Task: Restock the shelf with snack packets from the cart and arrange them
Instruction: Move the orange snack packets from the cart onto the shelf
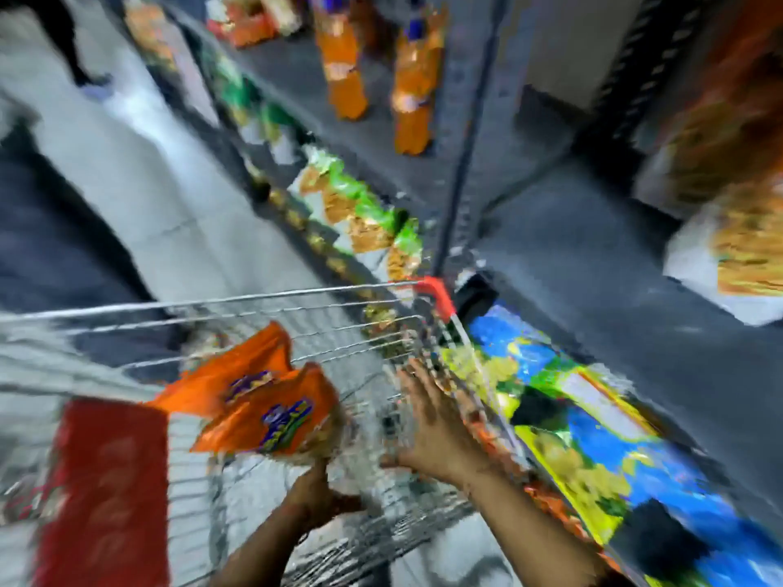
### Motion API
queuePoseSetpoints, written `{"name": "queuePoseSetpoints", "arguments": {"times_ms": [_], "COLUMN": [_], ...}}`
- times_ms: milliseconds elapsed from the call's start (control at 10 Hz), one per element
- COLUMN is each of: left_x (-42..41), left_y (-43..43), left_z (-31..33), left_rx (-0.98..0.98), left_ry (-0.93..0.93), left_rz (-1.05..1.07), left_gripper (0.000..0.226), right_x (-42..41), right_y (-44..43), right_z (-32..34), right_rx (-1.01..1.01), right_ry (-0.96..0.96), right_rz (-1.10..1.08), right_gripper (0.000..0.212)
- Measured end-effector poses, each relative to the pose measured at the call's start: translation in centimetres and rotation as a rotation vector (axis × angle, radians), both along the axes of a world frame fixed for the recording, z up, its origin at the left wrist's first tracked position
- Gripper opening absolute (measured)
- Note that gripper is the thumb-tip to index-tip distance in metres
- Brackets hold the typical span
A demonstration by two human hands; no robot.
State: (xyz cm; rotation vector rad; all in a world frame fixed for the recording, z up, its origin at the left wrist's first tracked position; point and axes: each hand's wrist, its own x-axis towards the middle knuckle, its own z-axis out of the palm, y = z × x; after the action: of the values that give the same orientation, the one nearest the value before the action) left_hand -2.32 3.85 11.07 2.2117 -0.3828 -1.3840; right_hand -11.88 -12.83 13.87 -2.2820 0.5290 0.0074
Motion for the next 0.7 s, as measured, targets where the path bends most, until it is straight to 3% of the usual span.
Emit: {"name": "queuePoseSetpoints", "arguments": {"times_ms": [100,200,300,400,500,600,700], "left_x": [2.0,3.7,5.1,5.8,5.9,6.7,6.6], "left_y": [3.2,4.5,4.0,3.5,2.5,2.6,2.6], "left_z": [-3.7,-7.5,-11.6,-15.3,-16.4,-13.2,-10.4], "left_rx": [0.104,0.035,-0.084,-0.191,-0.313,-0.256,-0.267], "left_ry": [0.193,0.214,0.139,0.060,0.089,0.063,0.108], "left_rz": [0.238,0.603,0.827,0.915,1.049,0.817,0.663], "left_gripper": [0.124,0.113,0.090,0.094,0.096,0.074,0.063], "right_x": [4.1,8.2,11.0,12.2,12.3,11.9,10.0], "right_y": [0.4,0.9,1.1,2.0,2.4,2.5,2.2], "right_z": [-3.6,-8.3,-12.0,-14.5,-16.5,-15.4,-13.1], "right_rx": [0.092,0.251,0.392,0.470,0.453,0.522,0.611], "right_ry": [0.182,0.324,0.401,0.521,0.472,0.479,0.406], "right_rz": [0.092,0.090,0.035,0.086,-0.009,-0.153,-0.196], "right_gripper": [0.119,0.121,0.107,0.070,0.070,0.061,0.077]}}
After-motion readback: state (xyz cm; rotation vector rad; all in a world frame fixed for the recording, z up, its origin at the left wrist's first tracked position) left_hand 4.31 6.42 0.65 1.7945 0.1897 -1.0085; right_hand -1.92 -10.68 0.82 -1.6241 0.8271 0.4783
